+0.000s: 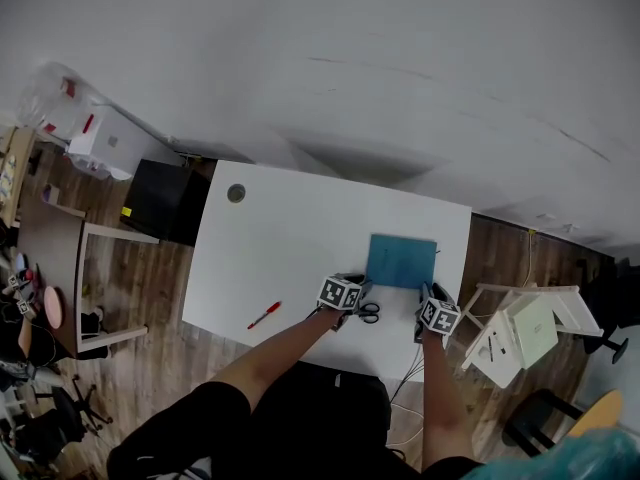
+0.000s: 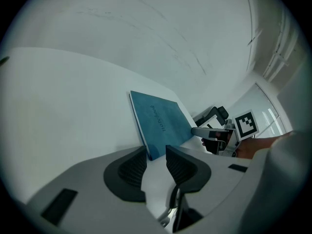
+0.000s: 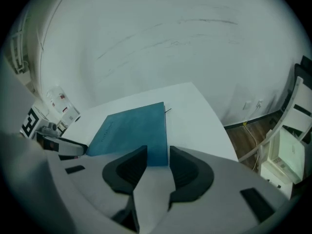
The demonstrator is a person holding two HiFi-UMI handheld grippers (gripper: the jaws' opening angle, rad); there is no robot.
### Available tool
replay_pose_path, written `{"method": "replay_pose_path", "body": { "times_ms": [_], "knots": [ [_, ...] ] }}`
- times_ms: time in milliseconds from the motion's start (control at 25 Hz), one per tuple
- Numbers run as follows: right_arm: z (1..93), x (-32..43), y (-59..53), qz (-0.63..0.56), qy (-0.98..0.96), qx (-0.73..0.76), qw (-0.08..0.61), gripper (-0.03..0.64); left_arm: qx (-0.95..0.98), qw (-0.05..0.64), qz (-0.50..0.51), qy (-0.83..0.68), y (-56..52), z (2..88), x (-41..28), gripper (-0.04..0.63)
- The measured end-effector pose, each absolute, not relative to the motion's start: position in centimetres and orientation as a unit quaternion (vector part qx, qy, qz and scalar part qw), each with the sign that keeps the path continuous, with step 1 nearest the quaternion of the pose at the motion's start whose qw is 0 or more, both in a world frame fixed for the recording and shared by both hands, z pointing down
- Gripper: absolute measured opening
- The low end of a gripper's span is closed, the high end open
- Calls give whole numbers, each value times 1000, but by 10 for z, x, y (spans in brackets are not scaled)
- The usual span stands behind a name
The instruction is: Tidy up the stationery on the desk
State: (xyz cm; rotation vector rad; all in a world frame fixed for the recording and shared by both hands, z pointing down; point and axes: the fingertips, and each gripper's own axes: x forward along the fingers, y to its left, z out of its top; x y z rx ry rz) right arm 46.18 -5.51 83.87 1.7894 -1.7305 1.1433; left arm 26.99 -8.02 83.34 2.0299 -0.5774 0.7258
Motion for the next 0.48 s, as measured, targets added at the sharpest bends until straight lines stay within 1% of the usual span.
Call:
{"method": "replay_pose_path", "body": {
  "times_ms": [120,280,480],
  "knots": [
    [838,460,-56,404,-622,636,214,135,821,427,298,-236,-82,834,271,130],
    [838,458,-57,404,-627,631,216,135,826,412,304,-236,-81,835,270,129],
    [838,456,-55,398,-627,631,223,135,824,417,301,-237,-80,836,272,130]
  ]
}}
